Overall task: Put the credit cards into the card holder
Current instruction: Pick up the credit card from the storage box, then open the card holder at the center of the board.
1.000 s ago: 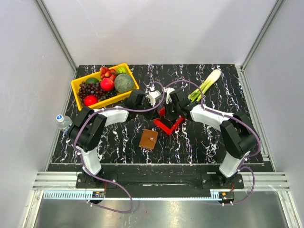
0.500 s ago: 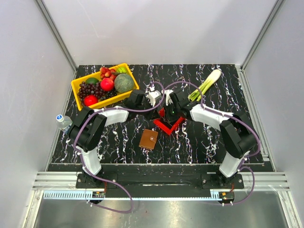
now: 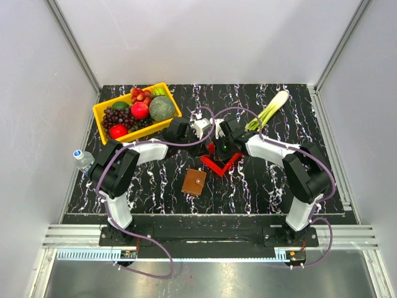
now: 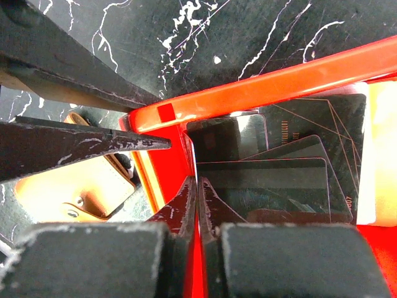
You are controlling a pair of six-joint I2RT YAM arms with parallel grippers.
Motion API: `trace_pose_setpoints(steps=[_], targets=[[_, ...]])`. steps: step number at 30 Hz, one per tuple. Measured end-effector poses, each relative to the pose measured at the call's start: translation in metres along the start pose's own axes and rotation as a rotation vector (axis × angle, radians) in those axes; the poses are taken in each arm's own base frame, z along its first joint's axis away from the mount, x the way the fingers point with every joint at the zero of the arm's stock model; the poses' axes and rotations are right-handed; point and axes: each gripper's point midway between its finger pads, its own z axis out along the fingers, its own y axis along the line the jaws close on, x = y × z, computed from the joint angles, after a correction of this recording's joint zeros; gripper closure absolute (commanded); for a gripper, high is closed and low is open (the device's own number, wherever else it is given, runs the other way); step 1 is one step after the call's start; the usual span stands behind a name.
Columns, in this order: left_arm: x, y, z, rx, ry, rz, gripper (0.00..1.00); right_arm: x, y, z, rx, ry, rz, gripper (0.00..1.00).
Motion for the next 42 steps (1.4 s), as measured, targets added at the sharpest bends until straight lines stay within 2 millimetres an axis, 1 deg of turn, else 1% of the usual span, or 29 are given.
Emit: trace_pose_setpoints(steps=[4, 7, 8, 9, 10, 11, 14, 17, 18, 21, 23, 25, 26, 28, 30, 32, 33, 34, 35, 37, 39, 40, 42], targets=[[0.0, 0.0, 0.0, 0.0, 0.0, -0.002, 1.0, 0.0, 0.0, -0.001, 0.003, 0.002, -0.005, 1.0], [0.001, 0.002, -0.001, -0.005, -0.011, -0.02, 0.85, -0.003, -0.004, -0.004, 0.03, -0.008, -0.007, 1.0], [0.0, 0.002, -0.001, -0.007, -0.019, -0.036, 0.85, -0.004, -0.006, -0.006, 0.043, -0.013, -0.007, 1.0], [0.0, 0.003, -0.001, -0.01, -0.029, -0.05, 0.81, -0.007, -0.008, -0.009, 0.057, -0.021, -0.006, 1.0], [-0.001, 0.004, -0.002, -0.012, -0.04, -0.066, 0.74, -0.011, -0.01, -0.013, 0.072, -0.036, -0.002, 1.0], [0.0, 0.004, -0.003, -0.014, -0.047, -0.079, 0.69, -0.015, -0.012, -0.017, 0.084, -0.052, 0.002, 1.0], [-0.005, 0.007, -0.006, -0.023, -0.072, -0.119, 0.63, -0.028, -0.017, -0.031, 0.107, -0.105, 0.026, 1.0], [-0.017, 0.007, -0.01, -0.026, -0.113, -0.132, 0.52, -0.044, -0.024, -0.045, 0.124, -0.165, 0.055, 1.0], [-0.023, 0.006, -0.012, -0.026, -0.128, -0.133, 0.5, -0.048, -0.026, -0.049, 0.132, -0.182, 0.064, 1.0], [-0.036, 0.003, -0.018, -0.028, -0.168, -0.134, 0.46, -0.055, -0.029, -0.057, 0.137, -0.211, 0.088, 1.0], [-0.042, 0.003, -0.021, -0.034, -0.182, -0.135, 0.41, -0.057, -0.028, -0.061, 0.134, -0.224, 0.098, 1.0], [-0.043, 0.003, -0.024, -0.051, -0.192, -0.141, 0.25, -0.061, -0.024, -0.069, 0.126, -0.245, 0.112, 1.0], [-0.042, 0.002, -0.029, -0.067, -0.196, -0.147, 0.15, -0.064, -0.022, -0.074, 0.122, -0.259, 0.123, 1.0], [-0.038, 0.003, -0.041, -0.117, -0.202, -0.159, 0.14, -0.069, -0.015, -0.09, 0.103, -0.304, 0.153, 1.0], [-0.037, 0.002, -0.058, -0.18, -0.212, -0.17, 0.14, -0.074, -0.005, -0.106, 0.066, -0.356, 0.185, 1.0], [-0.038, 0.001, -0.076, -0.241, -0.239, -0.178, 0.14, -0.073, 0.005, -0.116, 0.035, -0.396, 0.216, 1.0], [-0.037, 0.0, -0.083, -0.259, -0.247, -0.187, 0.14, -0.07, 0.011, -0.117, 0.019, -0.402, 0.229, 1.0], [-0.031, -0.002, -0.093, -0.291, -0.264, -0.206, 0.16, -0.063, 0.021, -0.116, -0.004, -0.404, 0.245, 1.0], [-0.024, -0.004, -0.099, -0.308, -0.264, -0.226, 0.17, -0.055, 0.028, -0.113, -0.02, -0.393, 0.256, 1.0], [0.001, -0.004, -0.112, -0.37, -0.253, -0.299, 0.16, -0.035, 0.044, -0.102, -0.046, -0.358, 0.285, 1.0], [0.034, -0.002, -0.121, -0.436, -0.209, -0.379, 0.16, -0.013, 0.056, -0.089, -0.056, -0.305, 0.309, 1.0], [0.055, 0.0, -0.126, -0.483, -0.172, -0.426, 0.16, -0.004, 0.062, -0.083, -0.047, -0.283, 0.32, 1.0], [0.084, 0.003, -0.135, -0.557, -0.115, -0.489, 0.15, 0.003, 0.073, -0.072, -0.04, -0.261, 0.328, 1.0]])
